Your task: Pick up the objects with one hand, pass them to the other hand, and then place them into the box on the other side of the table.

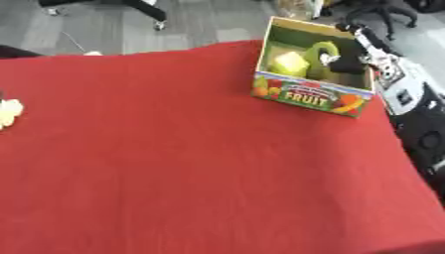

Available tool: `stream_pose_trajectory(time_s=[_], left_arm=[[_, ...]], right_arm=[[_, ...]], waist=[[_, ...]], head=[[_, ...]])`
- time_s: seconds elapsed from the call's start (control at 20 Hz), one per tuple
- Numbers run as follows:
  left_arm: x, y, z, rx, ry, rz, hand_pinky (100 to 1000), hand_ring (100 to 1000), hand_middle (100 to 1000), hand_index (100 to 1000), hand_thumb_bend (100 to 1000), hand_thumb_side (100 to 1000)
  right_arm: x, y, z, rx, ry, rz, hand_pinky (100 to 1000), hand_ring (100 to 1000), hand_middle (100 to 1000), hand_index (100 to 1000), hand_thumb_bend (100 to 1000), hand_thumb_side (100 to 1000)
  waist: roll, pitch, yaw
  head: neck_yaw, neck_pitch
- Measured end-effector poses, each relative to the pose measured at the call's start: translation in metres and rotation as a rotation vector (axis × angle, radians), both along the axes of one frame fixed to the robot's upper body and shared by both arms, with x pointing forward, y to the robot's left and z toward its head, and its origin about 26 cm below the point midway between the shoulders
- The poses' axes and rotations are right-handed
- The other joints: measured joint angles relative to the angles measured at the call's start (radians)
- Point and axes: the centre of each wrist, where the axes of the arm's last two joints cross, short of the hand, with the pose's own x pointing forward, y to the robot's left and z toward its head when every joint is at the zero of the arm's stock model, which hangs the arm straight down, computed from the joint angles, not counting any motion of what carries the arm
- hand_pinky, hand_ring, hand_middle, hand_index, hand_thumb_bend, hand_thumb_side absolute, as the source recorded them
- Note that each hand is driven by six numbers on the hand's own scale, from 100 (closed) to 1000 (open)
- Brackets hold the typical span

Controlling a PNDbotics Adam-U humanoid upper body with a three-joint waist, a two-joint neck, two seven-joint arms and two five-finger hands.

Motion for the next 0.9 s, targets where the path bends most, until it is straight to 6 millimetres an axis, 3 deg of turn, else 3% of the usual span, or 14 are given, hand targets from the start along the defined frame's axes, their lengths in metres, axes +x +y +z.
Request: stream_pose_trajectory(time_s=[0.25, 0.4, 0.45, 0.5, 0.85, 0.9], left_arm=[[0.0, 0.0, 0.0, -0.003, 0.0, 0.006, 767, 723, 679, 821, 323, 582], [0.0, 0.001, 0.0, -0.005, -0.001, 0.009, 772, 722, 678, 820, 318, 579], [0.0, 0.002, 0.0, -0.008, -0.002, 0.014, 772, 722, 678, 820, 318, 579], [0.0, 0.002, 0.001, -0.01, -0.002, 0.019, 772, 721, 677, 819, 317, 578], [0.007, 0.02, 0.011, 0.004, 0.012, 0.111, 770, 728, 684, 822, 325, 530], [0.009, 0.023, 0.015, 0.015, 0.015, 0.126, 772, 733, 691, 823, 289, 524]], right_arm=[[-0.001, -0.001, 0.0, -0.008, -0.004, 0.002, 947, 1000, 940, 975, 264, 505], [-0.001, 0.0, 0.001, 0.008, -0.014, 0.011, 942, 1000, 932, 969, 152, 474], [-0.002, 0.001, 0.002, 0.022, -0.022, 0.017, 942, 1000, 932, 969, 152, 474], [-0.003, 0.002, 0.003, 0.039, -0.029, 0.022, 941, 1000, 929, 965, 100, 456], [-0.015, 0.018, 0.029, 0.216, -0.133, 0.149, 947, 1000, 923, 954, 100, 449], [-0.018, 0.02, 0.034, 0.232, -0.143, 0.171, 948, 1000, 923, 955, 100, 496]], waist=[[-0.003, 0.0, -0.001], [-0.003, 0.0, -0.001], [-0.003, 0.0, -0.001], [-0.003, 0.0, -0.001], [0.0, 0.0, -0.006], [0.001, 0.0, -0.007]], head=[[0.001, 0.0], [0.007, 0.0], [0.012, 0.001], [0.019, 0.001], [0.106, 0.019], [0.116, 0.02]])
